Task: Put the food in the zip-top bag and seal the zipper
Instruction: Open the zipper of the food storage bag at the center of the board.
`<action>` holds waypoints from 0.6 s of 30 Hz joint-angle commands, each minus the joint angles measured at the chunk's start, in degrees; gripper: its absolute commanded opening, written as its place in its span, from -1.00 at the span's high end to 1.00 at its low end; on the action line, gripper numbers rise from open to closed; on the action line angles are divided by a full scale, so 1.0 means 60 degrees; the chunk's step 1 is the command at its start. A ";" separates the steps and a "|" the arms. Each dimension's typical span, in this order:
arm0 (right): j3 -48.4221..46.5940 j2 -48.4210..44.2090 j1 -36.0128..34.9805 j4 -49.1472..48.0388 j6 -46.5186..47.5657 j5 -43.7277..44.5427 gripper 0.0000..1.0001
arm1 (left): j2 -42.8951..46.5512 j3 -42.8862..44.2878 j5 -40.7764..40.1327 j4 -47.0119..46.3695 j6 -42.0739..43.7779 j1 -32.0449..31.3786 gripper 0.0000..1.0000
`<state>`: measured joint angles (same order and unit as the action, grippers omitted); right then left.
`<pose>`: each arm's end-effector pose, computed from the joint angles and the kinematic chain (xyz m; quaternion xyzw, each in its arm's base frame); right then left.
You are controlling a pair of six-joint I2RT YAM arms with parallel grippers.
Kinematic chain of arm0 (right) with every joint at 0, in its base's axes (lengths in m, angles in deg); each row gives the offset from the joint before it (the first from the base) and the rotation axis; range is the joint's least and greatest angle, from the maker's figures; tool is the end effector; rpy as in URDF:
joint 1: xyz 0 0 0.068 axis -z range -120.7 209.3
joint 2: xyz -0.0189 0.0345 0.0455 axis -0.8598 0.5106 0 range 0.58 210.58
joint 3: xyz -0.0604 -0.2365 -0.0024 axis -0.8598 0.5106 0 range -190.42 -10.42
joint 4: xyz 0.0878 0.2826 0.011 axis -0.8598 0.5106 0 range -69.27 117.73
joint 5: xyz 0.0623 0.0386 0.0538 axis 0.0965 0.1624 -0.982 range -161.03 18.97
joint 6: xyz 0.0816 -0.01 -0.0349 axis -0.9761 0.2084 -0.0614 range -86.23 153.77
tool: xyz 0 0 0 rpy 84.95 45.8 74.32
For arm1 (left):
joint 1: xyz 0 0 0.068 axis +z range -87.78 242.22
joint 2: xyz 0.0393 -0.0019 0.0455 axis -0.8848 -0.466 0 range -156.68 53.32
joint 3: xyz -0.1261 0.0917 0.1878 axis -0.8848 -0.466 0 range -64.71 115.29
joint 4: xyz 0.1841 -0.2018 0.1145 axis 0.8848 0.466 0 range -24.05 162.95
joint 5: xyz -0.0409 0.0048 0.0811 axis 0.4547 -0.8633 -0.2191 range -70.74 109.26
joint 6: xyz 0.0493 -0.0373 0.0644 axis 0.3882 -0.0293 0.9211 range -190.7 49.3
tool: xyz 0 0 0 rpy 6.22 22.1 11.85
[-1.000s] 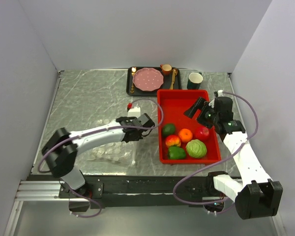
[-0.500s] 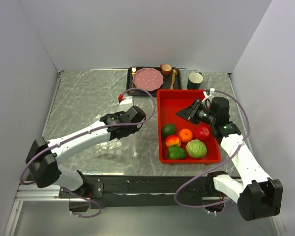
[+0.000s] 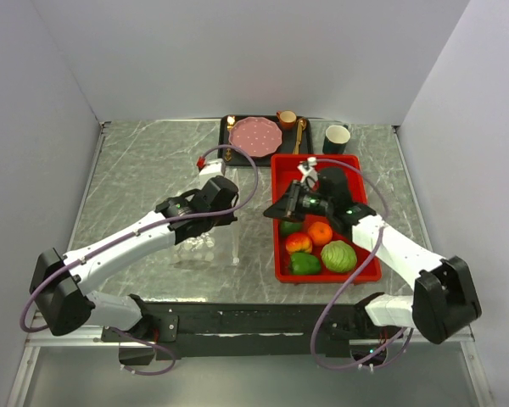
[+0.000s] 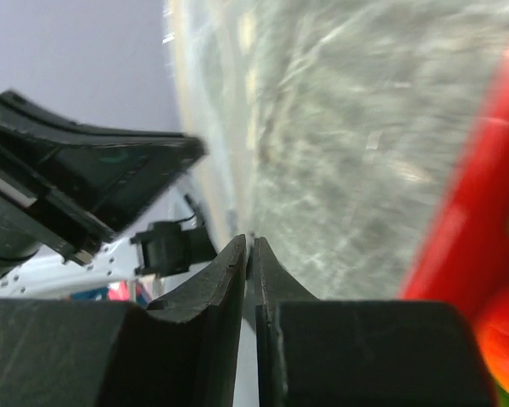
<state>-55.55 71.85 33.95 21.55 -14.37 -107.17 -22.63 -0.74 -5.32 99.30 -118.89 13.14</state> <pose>0.2938 0.1911 0.2024 0.0012 0.8265 0.5092 0.2400 0.2569 -0.2460 0.2368 -0.0738 0.9044 -0.1486 0.3931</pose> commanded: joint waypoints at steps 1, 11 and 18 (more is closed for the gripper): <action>-0.0974 0.0644 -0.0785 -0.1016 -0.0297 0.0104 0.69 | 0.0191 0.0032 0.0331 -0.0430 0.0340 0.0065 0.99; -0.2176 0.2111 -0.1577 -0.0445 0.0274 0.0750 0.74 | 0.0527 -0.0230 0.0507 -0.0809 0.0296 0.0065 0.99; -0.2528 0.2609 -0.1679 -0.0225 0.0450 0.0998 0.76 | 0.0601 -0.0436 0.0624 -0.0957 0.0281 0.0065 0.99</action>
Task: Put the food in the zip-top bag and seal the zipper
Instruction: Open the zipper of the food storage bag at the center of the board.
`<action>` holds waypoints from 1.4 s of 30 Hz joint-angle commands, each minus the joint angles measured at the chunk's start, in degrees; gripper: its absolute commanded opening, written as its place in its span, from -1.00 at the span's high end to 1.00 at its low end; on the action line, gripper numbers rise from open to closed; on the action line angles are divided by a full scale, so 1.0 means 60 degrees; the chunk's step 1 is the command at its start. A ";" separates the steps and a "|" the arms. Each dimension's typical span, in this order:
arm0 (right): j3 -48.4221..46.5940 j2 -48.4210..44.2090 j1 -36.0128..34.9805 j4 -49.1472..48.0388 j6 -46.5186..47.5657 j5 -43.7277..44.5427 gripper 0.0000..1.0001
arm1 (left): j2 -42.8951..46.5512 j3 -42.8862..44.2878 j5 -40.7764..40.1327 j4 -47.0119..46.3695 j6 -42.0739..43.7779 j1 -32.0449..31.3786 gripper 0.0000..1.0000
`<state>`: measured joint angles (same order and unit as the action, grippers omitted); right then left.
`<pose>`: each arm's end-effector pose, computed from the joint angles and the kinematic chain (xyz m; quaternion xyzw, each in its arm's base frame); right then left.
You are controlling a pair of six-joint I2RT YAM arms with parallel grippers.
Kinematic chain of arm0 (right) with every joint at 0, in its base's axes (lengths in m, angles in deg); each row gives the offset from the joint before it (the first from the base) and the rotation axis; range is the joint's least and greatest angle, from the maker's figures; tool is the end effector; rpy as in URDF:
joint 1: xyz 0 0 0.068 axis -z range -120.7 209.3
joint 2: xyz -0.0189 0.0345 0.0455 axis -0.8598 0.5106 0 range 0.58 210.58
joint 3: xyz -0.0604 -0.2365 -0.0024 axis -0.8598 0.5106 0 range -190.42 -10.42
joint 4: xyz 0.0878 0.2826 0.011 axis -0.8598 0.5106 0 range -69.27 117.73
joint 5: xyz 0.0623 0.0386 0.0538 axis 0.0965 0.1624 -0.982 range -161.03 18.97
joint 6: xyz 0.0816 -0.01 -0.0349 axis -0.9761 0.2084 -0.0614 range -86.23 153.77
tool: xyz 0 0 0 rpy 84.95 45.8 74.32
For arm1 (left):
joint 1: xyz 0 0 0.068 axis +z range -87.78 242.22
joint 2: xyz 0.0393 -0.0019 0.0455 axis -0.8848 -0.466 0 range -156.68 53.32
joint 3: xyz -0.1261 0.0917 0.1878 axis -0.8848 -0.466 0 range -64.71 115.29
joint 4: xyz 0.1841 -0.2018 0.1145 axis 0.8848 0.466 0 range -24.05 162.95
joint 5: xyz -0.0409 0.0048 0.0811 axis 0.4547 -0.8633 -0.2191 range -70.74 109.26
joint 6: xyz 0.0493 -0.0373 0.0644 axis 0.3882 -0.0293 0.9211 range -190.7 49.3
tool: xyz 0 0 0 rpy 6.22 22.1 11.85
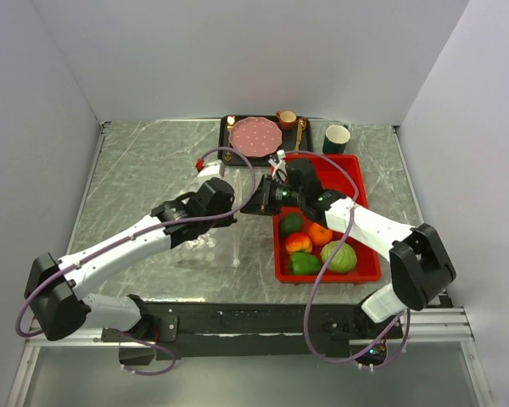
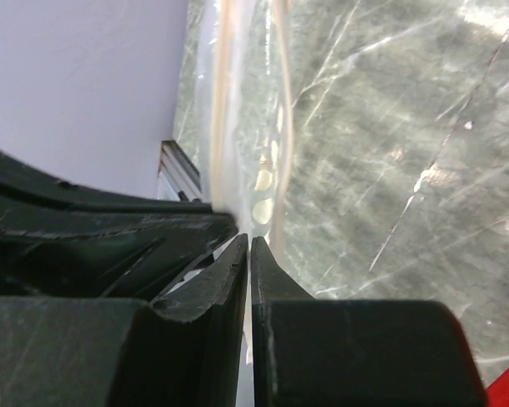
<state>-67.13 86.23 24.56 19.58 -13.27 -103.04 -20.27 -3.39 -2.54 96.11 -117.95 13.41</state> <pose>0.3071 0.2643 0.1973 -0.0534 0.8336 0.5035 0.2208 0.2534 -0.2448 0.2372 -0.0640 0.8995 -0.1788 0.3935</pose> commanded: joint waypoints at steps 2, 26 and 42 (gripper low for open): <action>-0.0641 0.0359 -0.0142 0.0133 0.0312 0.0223 0.76 | 0.0237 -0.0039 0.0293 -0.0586 0.0183 0.0021 0.99; -0.1812 0.3024 -0.0304 0.1567 0.0941 0.1042 0.79 | 0.0954 0.0429 -0.0789 0.0788 -0.0328 0.0196 0.99; -0.2311 0.3333 -0.0318 0.1729 0.1323 0.1350 0.78 | 0.1585 -0.0200 -0.0571 0.0893 -0.0358 0.1149 0.99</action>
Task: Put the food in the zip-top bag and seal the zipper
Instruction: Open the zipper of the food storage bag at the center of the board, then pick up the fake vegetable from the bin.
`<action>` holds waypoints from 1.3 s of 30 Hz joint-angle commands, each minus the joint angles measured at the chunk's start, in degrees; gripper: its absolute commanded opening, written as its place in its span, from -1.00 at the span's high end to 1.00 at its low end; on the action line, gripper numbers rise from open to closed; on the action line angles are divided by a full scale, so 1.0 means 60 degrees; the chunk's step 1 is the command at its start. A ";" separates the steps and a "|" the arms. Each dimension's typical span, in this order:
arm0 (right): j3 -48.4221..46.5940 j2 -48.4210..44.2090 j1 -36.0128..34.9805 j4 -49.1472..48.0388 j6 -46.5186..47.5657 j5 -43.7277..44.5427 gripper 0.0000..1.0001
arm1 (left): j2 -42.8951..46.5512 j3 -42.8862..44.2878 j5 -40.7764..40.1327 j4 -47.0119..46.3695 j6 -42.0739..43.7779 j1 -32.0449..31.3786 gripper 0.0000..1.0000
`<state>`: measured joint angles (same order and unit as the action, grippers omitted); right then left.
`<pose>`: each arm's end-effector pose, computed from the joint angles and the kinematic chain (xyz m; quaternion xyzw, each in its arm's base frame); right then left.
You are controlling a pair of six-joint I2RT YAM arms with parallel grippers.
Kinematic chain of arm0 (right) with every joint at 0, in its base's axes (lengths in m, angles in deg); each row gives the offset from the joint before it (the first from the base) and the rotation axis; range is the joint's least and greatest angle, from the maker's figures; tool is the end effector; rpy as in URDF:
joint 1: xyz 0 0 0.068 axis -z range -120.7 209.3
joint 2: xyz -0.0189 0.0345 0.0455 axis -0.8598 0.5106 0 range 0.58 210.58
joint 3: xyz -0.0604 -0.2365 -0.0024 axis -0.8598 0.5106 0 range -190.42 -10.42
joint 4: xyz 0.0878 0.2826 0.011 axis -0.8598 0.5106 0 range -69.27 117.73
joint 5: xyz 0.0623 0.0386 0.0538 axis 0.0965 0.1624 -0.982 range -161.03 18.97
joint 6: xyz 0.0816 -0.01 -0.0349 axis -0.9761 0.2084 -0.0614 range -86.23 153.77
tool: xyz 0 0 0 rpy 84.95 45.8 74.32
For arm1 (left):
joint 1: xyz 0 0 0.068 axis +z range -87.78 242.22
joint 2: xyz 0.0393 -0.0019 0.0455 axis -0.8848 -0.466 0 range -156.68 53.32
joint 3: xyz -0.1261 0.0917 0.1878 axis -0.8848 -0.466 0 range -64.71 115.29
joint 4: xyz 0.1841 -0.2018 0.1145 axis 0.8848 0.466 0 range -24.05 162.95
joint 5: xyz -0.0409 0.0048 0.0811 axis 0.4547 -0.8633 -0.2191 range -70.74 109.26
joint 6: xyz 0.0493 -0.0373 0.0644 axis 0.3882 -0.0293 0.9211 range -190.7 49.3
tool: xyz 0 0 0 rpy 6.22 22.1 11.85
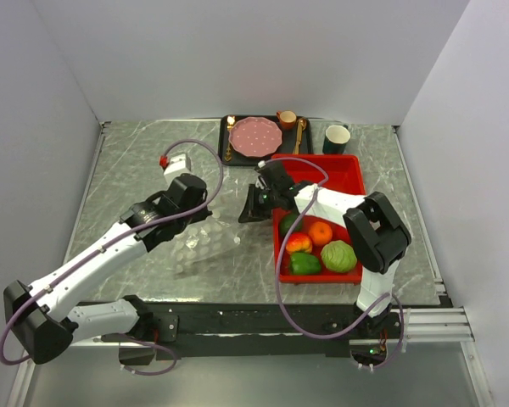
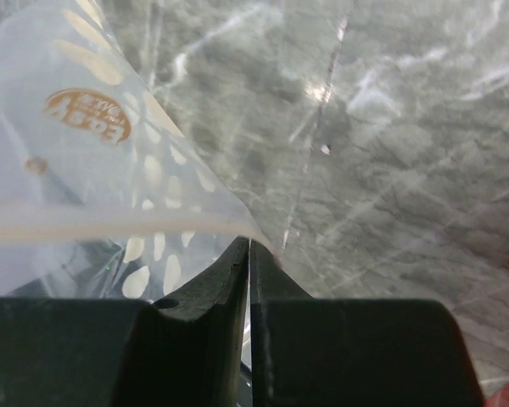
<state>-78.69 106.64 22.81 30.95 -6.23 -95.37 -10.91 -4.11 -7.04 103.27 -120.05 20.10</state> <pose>0.3360 0.2893 0.1045 -0.0475 0.9145 0.3713 0.1532 0.2557 -0.1838 0.2712 -0.1500 0.8782 -0.1450 0.4303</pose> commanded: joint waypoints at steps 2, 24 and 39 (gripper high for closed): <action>-0.0486 -0.0157 -0.0041 -0.0019 0.0193 0.0101 0.75 | -0.0135 -0.0080 0.0267 -0.0375 0.0035 0.0034 0.99; 0.0772 -0.3965 0.0835 0.1826 0.0678 0.3234 -0.35 | -0.0560 -0.0241 0.0868 -0.0873 0.0431 0.0049 0.99; 0.2092 -0.4669 0.2126 0.2967 0.0838 0.4625 -0.67 | -0.0589 -0.0329 0.1352 -0.1445 0.0636 0.0049 0.99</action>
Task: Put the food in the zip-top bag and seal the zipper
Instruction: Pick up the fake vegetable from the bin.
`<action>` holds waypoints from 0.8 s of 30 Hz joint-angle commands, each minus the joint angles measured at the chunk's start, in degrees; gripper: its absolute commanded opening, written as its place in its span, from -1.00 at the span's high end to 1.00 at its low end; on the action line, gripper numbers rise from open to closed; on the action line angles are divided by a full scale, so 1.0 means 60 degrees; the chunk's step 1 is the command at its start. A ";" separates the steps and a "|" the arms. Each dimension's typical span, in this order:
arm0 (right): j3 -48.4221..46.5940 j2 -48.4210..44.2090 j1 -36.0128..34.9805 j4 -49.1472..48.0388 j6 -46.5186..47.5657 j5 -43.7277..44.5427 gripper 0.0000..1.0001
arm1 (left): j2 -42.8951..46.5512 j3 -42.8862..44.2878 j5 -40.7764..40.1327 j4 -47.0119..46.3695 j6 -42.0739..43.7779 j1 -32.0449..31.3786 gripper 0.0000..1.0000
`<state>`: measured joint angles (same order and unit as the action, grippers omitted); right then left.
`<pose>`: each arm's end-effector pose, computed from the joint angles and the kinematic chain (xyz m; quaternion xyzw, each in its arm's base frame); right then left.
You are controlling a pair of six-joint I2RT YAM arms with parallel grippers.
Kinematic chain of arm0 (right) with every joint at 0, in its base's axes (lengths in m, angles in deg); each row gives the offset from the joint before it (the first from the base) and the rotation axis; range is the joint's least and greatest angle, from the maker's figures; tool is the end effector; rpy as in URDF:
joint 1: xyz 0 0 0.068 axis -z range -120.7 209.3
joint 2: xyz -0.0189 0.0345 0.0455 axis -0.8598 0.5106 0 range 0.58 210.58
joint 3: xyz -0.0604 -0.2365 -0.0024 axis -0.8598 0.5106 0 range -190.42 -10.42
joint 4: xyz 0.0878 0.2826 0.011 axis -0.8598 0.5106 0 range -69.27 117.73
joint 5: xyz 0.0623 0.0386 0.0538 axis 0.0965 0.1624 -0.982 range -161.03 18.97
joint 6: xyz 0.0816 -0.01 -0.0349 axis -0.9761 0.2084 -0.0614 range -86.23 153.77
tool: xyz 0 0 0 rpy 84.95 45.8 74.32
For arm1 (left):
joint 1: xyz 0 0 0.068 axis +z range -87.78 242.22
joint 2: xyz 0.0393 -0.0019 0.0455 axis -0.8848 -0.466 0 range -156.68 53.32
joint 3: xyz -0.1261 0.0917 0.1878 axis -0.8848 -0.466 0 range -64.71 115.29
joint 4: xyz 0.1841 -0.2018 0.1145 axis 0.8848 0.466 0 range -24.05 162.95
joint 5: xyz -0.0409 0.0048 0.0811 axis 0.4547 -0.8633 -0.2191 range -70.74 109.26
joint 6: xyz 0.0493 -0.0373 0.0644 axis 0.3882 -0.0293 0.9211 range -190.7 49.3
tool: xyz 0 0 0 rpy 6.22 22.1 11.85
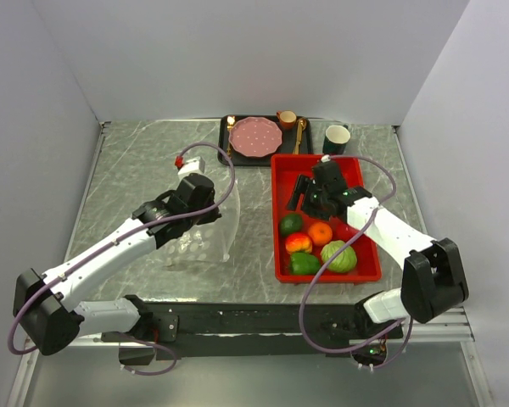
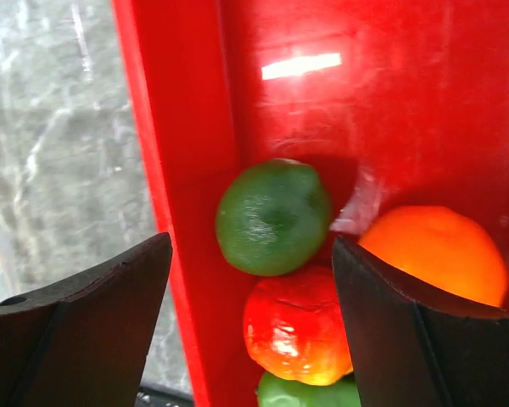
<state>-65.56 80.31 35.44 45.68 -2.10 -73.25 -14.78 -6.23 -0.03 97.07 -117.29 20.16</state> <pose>0.3271 0.1480 0.1645 0.0916 0.9337 0.1879 0.2907 0.2651 -0.2039 0.2456 -0.1051 0.8927 -0.1782 0.4003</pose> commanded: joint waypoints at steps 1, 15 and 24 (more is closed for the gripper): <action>-0.0069 -0.0424 0.0050 0.0602 0.0106 0.1159 -0.68 | 0.0041 0.0024 0.0183 -0.0396 0.0177 0.0023 0.99; 0.1789 -0.4158 0.0505 0.3033 -0.1578 0.4059 -1.00 | 0.0187 -0.0269 0.0460 -0.0659 0.0367 0.0023 0.98; 0.2845 -0.5215 0.0519 0.3796 -0.3248 0.3754 -1.00 | 0.0392 -0.0314 0.0768 -0.0792 0.0456 0.0023 0.98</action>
<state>-50.50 50.97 38.35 65.66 -16.16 -52.18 -14.58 -8.48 3.10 94.49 -115.30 20.16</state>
